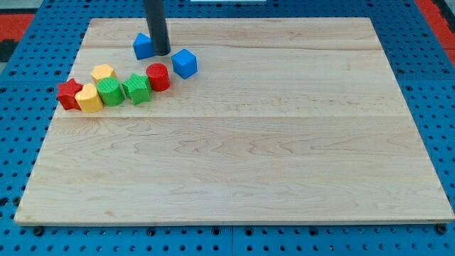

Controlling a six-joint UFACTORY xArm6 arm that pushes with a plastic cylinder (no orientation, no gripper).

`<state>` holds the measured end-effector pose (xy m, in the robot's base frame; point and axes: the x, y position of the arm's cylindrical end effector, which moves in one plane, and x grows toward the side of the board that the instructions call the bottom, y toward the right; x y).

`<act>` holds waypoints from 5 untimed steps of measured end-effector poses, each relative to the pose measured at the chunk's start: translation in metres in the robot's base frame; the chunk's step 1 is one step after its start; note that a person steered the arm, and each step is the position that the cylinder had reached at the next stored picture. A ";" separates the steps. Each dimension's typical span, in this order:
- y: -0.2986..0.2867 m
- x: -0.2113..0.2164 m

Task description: Place the yellow hexagon along with green circle bottom right to the yellow heart

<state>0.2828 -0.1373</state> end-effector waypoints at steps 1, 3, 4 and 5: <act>0.009 -0.013; 0.126 0.016; 0.167 0.030; 0.153 0.108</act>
<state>0.3905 0.0157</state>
